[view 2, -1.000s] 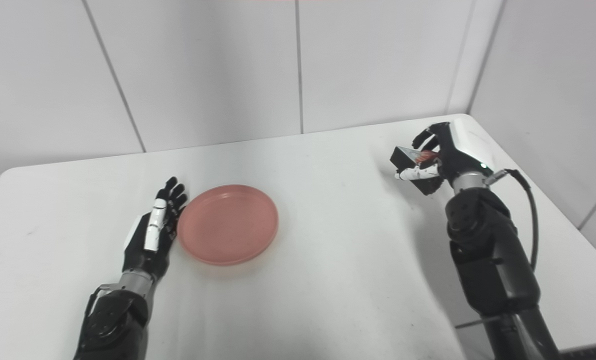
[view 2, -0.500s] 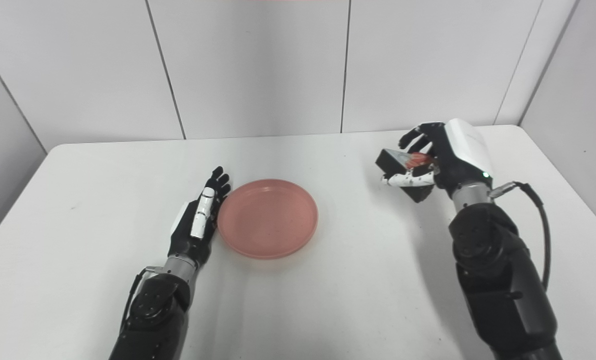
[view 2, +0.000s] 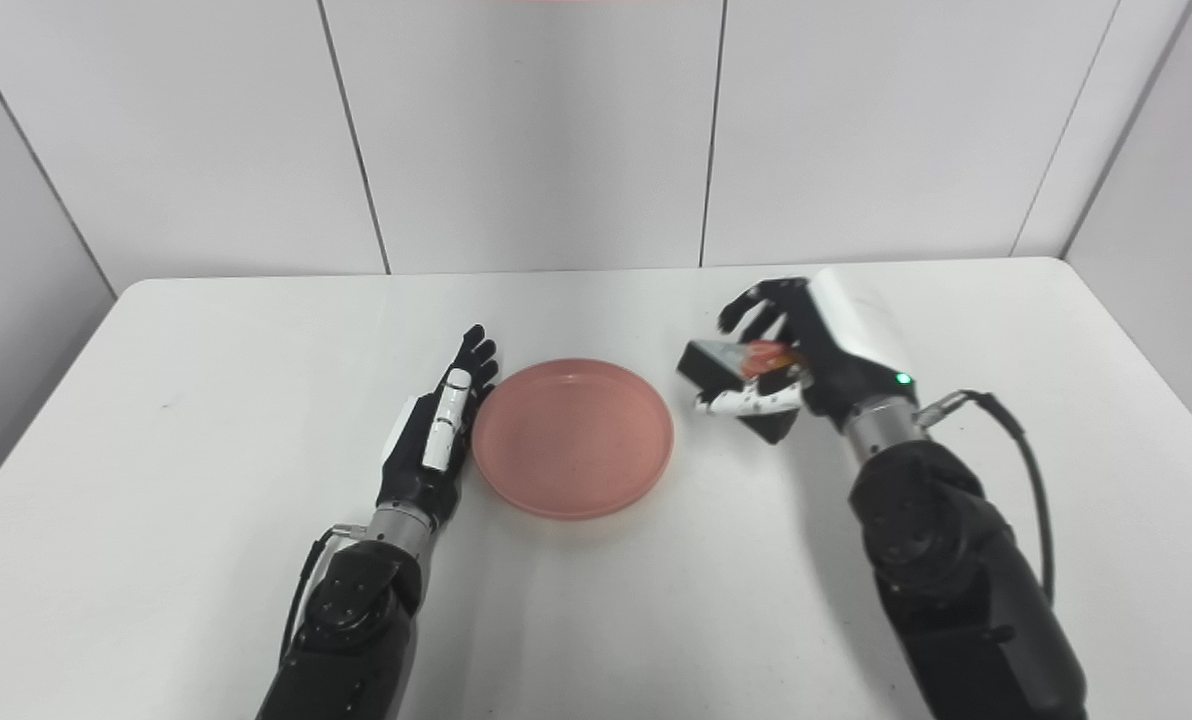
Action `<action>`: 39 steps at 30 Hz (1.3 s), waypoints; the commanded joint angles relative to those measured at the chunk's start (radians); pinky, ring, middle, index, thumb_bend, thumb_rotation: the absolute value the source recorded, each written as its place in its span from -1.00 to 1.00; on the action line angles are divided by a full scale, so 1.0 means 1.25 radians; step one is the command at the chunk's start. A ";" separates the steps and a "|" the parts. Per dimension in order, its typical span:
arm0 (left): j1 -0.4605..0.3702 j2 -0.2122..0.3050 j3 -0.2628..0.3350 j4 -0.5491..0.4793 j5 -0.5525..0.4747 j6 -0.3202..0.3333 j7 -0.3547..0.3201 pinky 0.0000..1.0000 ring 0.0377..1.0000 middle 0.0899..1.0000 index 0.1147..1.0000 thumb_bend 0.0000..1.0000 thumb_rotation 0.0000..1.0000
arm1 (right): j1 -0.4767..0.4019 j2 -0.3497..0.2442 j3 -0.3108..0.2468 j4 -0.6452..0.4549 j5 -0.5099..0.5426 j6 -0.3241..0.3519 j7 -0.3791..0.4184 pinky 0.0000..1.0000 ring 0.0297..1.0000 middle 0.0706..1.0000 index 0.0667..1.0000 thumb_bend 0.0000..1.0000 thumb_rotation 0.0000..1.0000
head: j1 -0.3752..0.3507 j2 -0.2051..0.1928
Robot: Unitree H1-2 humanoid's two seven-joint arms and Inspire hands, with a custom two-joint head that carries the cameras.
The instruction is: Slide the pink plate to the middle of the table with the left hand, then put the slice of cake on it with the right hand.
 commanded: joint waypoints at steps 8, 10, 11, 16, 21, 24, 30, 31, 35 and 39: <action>-0.017 -0.018 -0.012 0.004 0.010 -0.012 0.006 1.00 1.00 1.00 1.00 0.05 1.00 | -0.086 0.054 0.052 0.048 -0.018 -0.064 -0.015 -0.72 -0.60 -0.14 -0.10 0.05 -1.00 | 0.008 0.004; -0.020 -0.018 -0.012 0.008 0.008 -0.014 0.004 1.00 1.00 1.00 1.00 0.05 1.00 | -0.093 0.063 0.060 0.068 -0.025 -0.075 -0.022 -0.72 -0.60 -0.14 -0.10 0.05 -1.00 | 0.008 0.005; -0.021 -0.018 -0.012 0.008 0.009 -0.012 0.006 1.00 1.00 1.00 1.00 0.05 1.00 | -0.098 0.070 0.069 0.084 -0.032 -0.081 -0.027 -0.71 -0.60 -0.14 -0.10 0.05 -1.00 | 0.007 0.004; -0.021 -0.019 -0.011 0.013 0.011 -0.020 0.010 1.00 1.00 1.00 1.00 0.06 1.00 | -0.113 0.101 0.100 0.144 -0.050 -0.100 -0.044 -0.77 -0.70 -0.14 -0.10 0.05 -1.00 | 0.006 0.005; -0.021 -0.017 -0.010 0.017 0.005 -0.027 0.005 1.00 1.00 1.00 1.00 0.00 1.00 | -0.116 0.118 0.118 0.211 -0.052 -0.149 -0.078 -0.77 -0.68 -0.14 -0.10 0.05 -1.00 | 0.005 0.006; -0.019 -0.017 -0.010 0.010 0.010 -0.016 0.009 1.00 1.00 1.00 1.00 0.02 1.00 | -0.121 0.126 0.127 0.258 -0.059 -0.174 -0.099 -0.76 -0.67 -0.14 -0.10 0.05 -1.00 | 0.003 0.008; -0.018 -0.017 -0.012 0.007 0.015 -0.019 0.013 1.00 1.00 1.00 1.00 0.00 1.00 | -0.134 0.138 0.140 0.331 -0.080 -0.197 -0.131 -0.76 -0.68 -0.14 -0.10 0.05 -1.00 | -0.001 0.013; -0.019 -0.016 -0.012 0.008 0.015 -0.019 0.012 1.00 1.00 1.00 1.00 0.00 1.00 | -0.137 0.139 0.143 0.343 -0.083 -0.203 -0.137 -0.76 -0.68 -0.14 -0.10 0.05 -1.00 | -0.001 0.013; -0.018 -0.013 -0.013 0.005 0.017 -0.013 0.011 1.00 1.00 1.00 1.00 0.03 1.00 | -0.144 0.142 0.149 0.376 -0.090 -0.216 -0.159 -0.71 -0.62 -0.14 -0.10 0.05 -1.00 | -0.004 0.016; -0.018 -0.013 -0.011 0.000 0.013 -0.009 0.011 1.00 1.00 1.00 1.00 0.01 1.00 | -0.150 0.137 0.155 0.399 -0.099 -0.229 -0.173 -0.56 -0.42 -0.20 -0.06 0.04 -1.00 | -0.008 0.019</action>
